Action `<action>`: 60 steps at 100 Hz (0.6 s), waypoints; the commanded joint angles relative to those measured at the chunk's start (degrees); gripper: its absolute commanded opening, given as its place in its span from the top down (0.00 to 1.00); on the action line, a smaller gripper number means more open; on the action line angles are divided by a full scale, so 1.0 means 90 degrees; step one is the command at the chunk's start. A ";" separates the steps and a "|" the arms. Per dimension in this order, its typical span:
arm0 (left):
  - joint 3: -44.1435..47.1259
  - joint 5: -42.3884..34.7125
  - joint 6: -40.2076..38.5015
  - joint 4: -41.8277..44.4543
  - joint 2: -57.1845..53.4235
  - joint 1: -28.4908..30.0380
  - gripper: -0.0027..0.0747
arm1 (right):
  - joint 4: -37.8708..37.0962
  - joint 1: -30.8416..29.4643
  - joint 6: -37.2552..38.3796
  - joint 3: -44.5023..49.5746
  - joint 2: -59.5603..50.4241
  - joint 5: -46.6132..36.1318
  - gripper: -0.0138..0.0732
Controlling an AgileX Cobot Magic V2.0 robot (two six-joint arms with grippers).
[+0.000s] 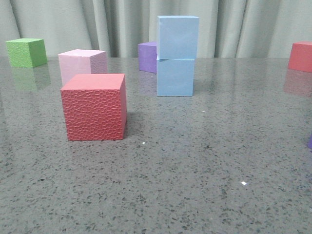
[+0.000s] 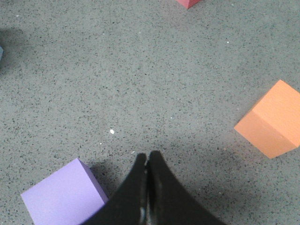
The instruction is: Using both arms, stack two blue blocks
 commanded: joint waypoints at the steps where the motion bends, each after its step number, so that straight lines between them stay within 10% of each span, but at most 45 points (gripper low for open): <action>1: -0.0170 -0.0464 -0.0045 -0.0111 0.0002 0.0027 0.99 | -0.0135 -0.0026 -0.0032 -0.0147 -0.0045 -0.0345 0.98; 60: 0.1216 -0.2832 -0.0045 0.0130 -0.0802 0.0015 0.99 | -0.0135 -0.0026 -0.0032 -0.0147 -0.0045 -0.0345 0.98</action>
